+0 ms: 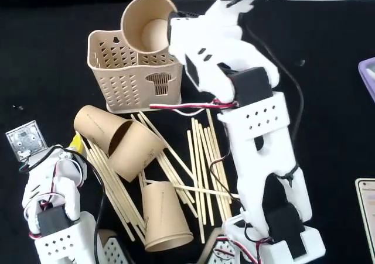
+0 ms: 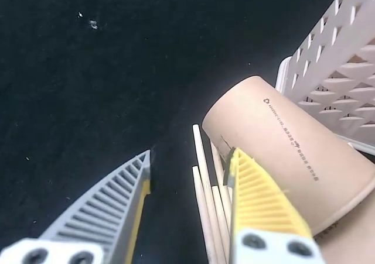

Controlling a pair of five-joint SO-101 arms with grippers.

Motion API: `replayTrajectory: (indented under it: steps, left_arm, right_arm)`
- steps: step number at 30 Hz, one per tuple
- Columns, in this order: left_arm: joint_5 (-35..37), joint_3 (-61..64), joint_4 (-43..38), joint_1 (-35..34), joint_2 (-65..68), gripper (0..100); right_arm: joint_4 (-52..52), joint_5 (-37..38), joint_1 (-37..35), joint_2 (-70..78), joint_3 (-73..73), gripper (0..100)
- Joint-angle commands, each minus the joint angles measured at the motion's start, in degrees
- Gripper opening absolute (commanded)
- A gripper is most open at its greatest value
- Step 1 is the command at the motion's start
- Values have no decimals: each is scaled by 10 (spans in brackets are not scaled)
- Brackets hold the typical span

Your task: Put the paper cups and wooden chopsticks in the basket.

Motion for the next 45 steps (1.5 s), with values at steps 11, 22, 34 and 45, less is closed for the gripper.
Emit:
replayTrajectory:
  steps: [11,22,34,45]
  left_arm:
    - [0,-2,-11,-7,-6,216]
    - [0,-2,-11,-7,-6,216]
    - [0,-2,-11,-7,-6,216]
    - [0,-2,-12,-7,-6,216]
  right_arm:
    - [-79,-4,-8,-4,86,71]
    - [-10,1,-17,-90,63,233]
    - [221,127,-77,-237,110,139]
    - [-16,239,-222,-265,549,253]
